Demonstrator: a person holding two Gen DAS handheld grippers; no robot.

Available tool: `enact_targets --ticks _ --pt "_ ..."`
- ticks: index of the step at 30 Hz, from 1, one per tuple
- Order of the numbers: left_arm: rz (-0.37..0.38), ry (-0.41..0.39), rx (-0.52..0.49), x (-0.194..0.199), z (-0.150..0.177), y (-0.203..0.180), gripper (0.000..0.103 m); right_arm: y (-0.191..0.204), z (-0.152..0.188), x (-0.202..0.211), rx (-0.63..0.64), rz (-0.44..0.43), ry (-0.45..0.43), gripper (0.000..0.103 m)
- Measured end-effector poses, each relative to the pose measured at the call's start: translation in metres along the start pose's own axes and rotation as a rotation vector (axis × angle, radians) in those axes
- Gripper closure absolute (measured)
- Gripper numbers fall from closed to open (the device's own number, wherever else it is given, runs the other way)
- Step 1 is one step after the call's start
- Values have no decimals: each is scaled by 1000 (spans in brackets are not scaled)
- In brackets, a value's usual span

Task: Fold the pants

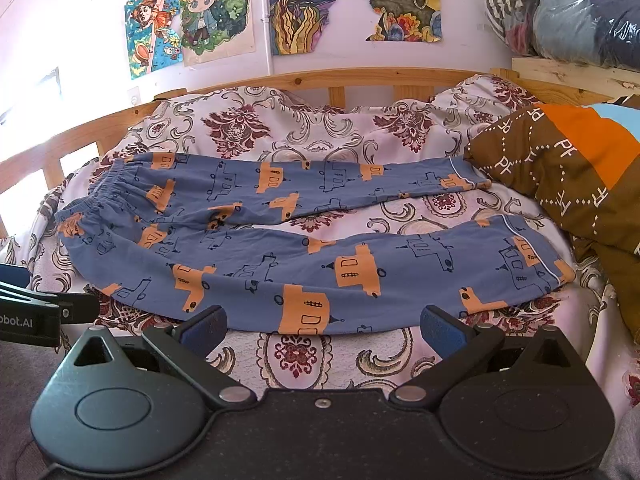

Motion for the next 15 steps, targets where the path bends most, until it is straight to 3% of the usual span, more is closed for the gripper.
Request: enact_targets --ticks 15 --pt "3 11 2 -4 0 -3 0 -4 -2 -1 -19 13 3 0"
Point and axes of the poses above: each gripper's, at about its wrist camera, not at the fingertips, and x roughly against the way its jaws point, y to its left, z to its underside, the point moved 5 cm from there along -x, roughly the way its jaws point, and after that the axes turned 5 degrees about -x, right-handed, at the moved point
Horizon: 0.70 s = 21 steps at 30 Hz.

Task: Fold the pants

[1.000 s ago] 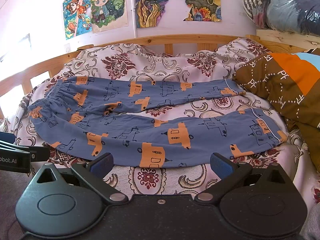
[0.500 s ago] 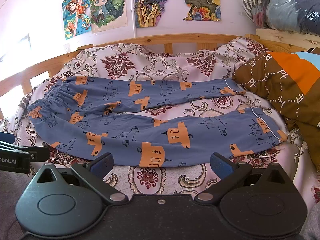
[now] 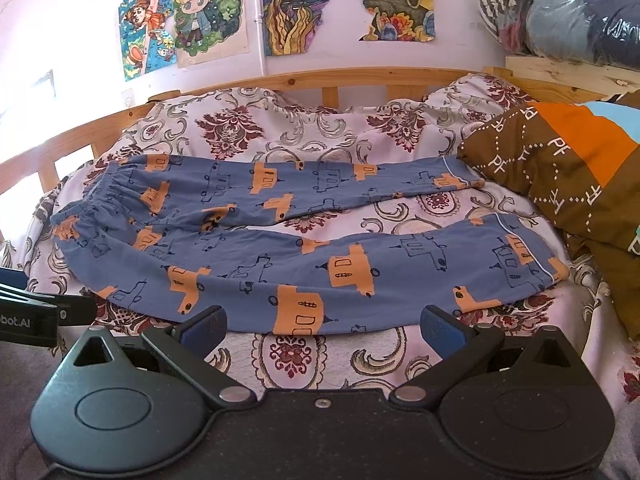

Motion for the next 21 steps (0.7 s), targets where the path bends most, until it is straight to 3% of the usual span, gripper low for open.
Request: enact_targets --ticks 7,14,21 --pt "25 19 24 0 -9 4 0 -2 -6 -8 -36 -13 41 0" --pt "67 54 44 -17 -28 12 0 2 -31 -28 40 -79 73 0" --pt "82 -21 -11 -39 -83 45 0 19 -75 -81 169 -194 82 0"
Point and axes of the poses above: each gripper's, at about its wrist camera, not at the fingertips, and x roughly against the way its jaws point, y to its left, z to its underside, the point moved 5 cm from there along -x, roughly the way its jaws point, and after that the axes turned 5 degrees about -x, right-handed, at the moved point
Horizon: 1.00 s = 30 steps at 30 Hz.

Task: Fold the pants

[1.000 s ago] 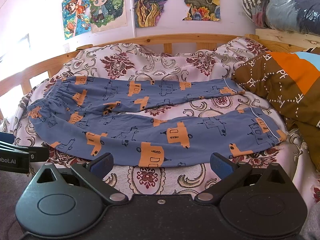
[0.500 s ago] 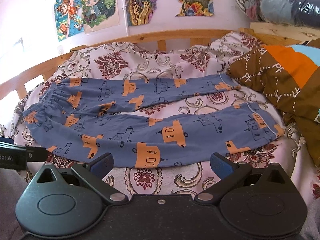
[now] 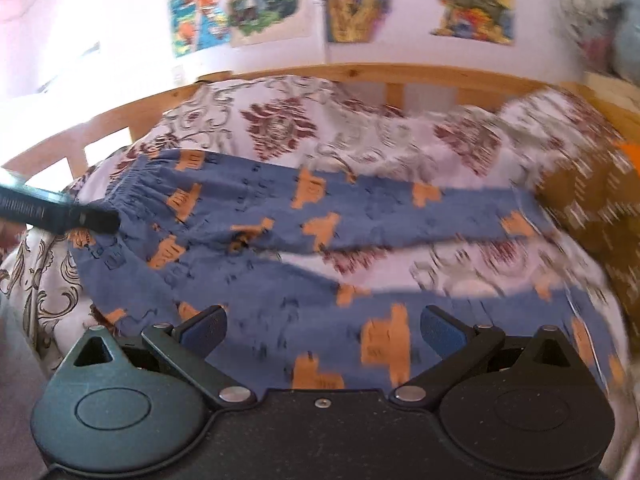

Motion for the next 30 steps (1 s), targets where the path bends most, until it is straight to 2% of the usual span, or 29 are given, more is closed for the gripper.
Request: enact_targets --ticks 4,8,11,15,18,22,28,30 --pt "-10 -38 -61 -22 -35 28 0 1 -34 -46 59 -87 21 0" --pt "-64 -72 -150 -54 -69 64 0 8 -65 -99 143 -145 34 0" --pt "-105 -99 -258 -87 -95 89 0 12 -82 -140 208 -184 59 0" --pt "-89 -65 -382 -133 -120 104 0 19 -101 -189 296 -230 82 0" --pt "-39 -30 -459 -162 -130 106 0 23 -114 -220 350 -274 100 1" --pt "21 59 -539 -204 -138 113 1 29 -136 -252 409 -329 100 2" --pt "103 146 -627 -236 -147 119 20 37 -154 -289 540 -327 130 19" --pt "130 171 -629 -241 -149 121 27 40 -154 -300 595 -318 147 35"
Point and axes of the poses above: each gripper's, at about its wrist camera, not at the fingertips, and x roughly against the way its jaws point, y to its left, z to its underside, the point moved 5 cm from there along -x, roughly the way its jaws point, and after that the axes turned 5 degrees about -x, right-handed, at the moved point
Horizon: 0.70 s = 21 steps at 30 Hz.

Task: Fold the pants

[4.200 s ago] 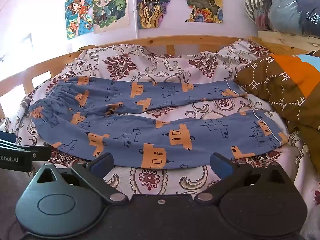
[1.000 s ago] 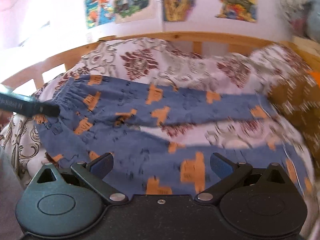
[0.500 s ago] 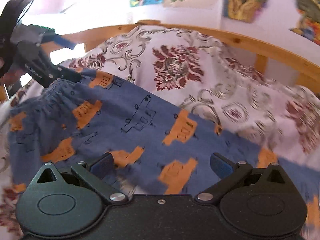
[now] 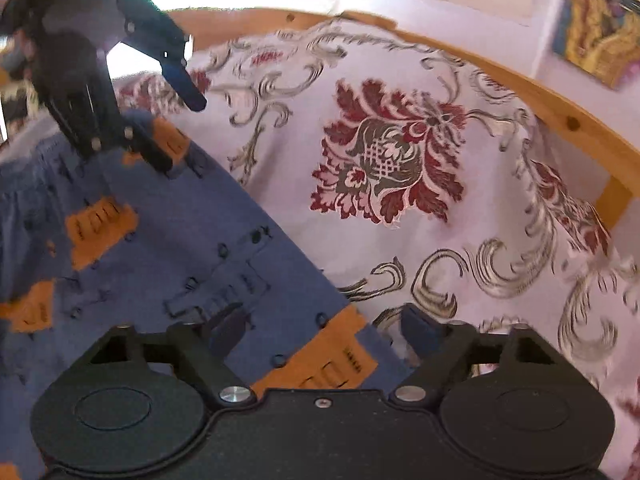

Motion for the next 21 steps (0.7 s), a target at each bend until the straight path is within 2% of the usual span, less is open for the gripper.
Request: enact_targets --ticks 2,3,5,10,13,14,17,21 --pt "21 19 -3 -4 0 3 36 -2 -2 -8 34 -1 23 47" --pt "30 28 -5 -6 -1 4 43 -3 -3 -11 44 -1 31 53" --pt "49 42 -13 -10 0 6 51 -6 -4 -16 53 -5 46 59" --pt "84 60 -64 -11 1 4 67 -4 -7 -25 101 -14 84 65" --pt "87 68 -79 -8 1 3 76 -2 -5 -28 123 -7 110 84" --pt "83 73 -85 -7 1 4 77 -2 -4 -30 126 0 114 91" --pt "69 93 -100 -5 1 5 81 -3 -2 -30 122 4 119 101" --pt "68 115 -117 -3 4 7 81 -2 -2 -27 113 16 101 103"
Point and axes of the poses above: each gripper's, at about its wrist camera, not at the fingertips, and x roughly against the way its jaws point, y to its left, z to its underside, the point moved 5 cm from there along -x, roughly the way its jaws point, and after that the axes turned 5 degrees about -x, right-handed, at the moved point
